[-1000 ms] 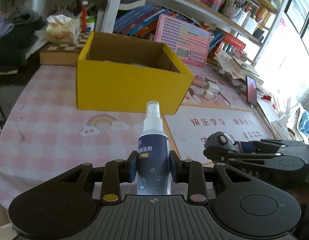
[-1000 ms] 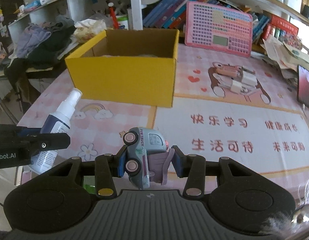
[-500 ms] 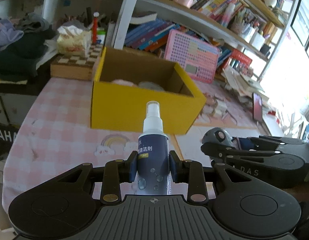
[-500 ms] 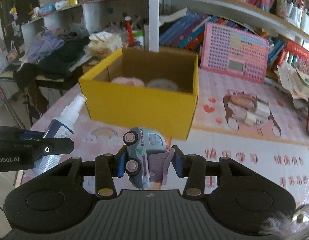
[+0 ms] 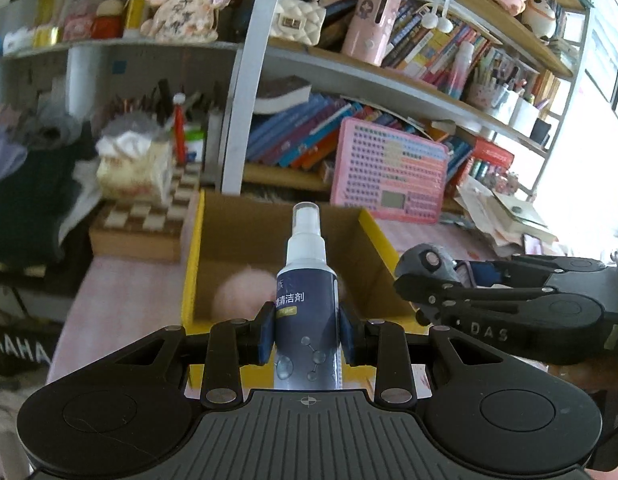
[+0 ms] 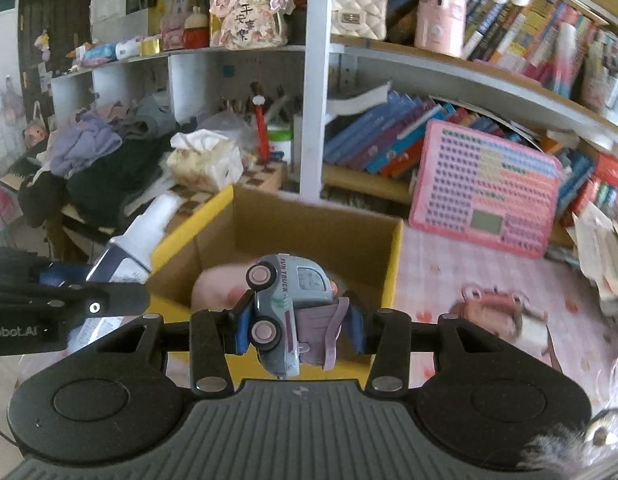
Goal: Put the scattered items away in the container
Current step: 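Lower the bottle into the box and open the left tool while the right tool releases the truck, then lift both open tools out of the yellow box and back away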
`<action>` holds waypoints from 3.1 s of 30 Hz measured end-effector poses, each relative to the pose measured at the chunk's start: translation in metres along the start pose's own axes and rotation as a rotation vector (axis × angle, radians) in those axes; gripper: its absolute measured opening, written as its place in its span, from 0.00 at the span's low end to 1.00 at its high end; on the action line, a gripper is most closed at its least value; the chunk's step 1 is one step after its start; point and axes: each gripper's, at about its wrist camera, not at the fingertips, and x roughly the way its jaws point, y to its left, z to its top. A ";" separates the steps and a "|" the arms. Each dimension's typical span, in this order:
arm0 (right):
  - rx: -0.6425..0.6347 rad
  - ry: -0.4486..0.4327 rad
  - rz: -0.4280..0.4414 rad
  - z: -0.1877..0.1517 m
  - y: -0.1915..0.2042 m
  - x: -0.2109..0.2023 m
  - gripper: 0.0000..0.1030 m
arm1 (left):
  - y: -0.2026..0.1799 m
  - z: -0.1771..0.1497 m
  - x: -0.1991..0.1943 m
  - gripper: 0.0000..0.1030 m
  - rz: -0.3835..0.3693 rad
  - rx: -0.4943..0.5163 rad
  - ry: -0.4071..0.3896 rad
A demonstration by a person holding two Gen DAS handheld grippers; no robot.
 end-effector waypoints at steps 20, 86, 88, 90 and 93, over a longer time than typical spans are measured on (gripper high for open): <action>-0.125 0.274 0.118 0.014 -0.005 0.139 0.41 | 0.007 0.057 0.159 0.30 0.140 0.273 0.260; 0.114 0.036 -0.098 -0.110 0.006 -0.075 0.63 | -0.050 -0.086 -0.055 0.80 0.247 0.165 0.006; 0.100 0.034 -0.116 -0.114 0.011 -0.081 0.64 | -0.051 -0.095 -0.056 0.80 0.226 0.161 0.034; 0.074 0.031 -0.131 -0.118 0.015 -0.085 0.66 | -0.053 -0.101 -0.058 0.80 0.217 0.173 0.046; 0.009 0.038 -0.142 -0.121 0.017 -0.088 0.68 | -0.056 -0.107 -0.059 0.80 0.199 0.194 0.064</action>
